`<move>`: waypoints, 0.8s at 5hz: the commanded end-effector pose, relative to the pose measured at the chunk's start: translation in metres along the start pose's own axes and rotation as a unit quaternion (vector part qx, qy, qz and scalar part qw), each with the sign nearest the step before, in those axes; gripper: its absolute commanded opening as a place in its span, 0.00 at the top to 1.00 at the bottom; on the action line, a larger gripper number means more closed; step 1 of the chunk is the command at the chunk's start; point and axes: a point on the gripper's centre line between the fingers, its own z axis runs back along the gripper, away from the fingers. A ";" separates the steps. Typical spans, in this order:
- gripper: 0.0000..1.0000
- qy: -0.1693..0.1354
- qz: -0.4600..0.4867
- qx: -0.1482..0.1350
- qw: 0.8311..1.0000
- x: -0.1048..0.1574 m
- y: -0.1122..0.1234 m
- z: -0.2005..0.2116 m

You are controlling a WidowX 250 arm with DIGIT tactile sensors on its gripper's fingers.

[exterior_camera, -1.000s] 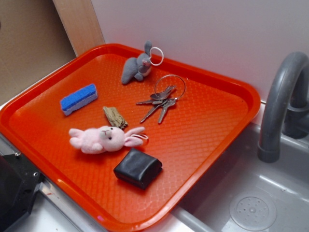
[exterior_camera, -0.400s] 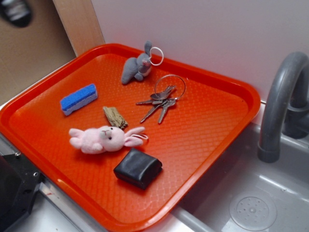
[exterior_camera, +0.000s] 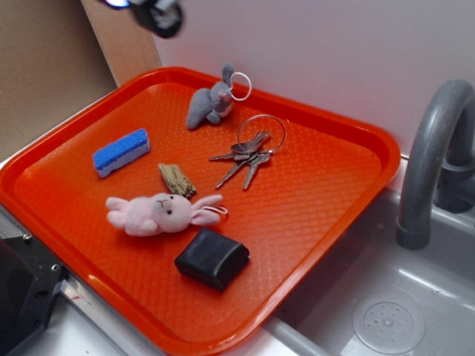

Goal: Grab the silver keys.

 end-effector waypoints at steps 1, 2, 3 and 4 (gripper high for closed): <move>0.00 -0.003 -0.100 0.046 0.994 0.047 0.008 -0.086; 0.00 0.030 -0.108 0.056 0.992 0.045 0.009 -0.123; 0.00 0.082 -0.116 0.052 0.988 0.033 0.005 -0.151; 0.00 0.126 -0.130 0.009 0.983 0.016 -0.005 -0.170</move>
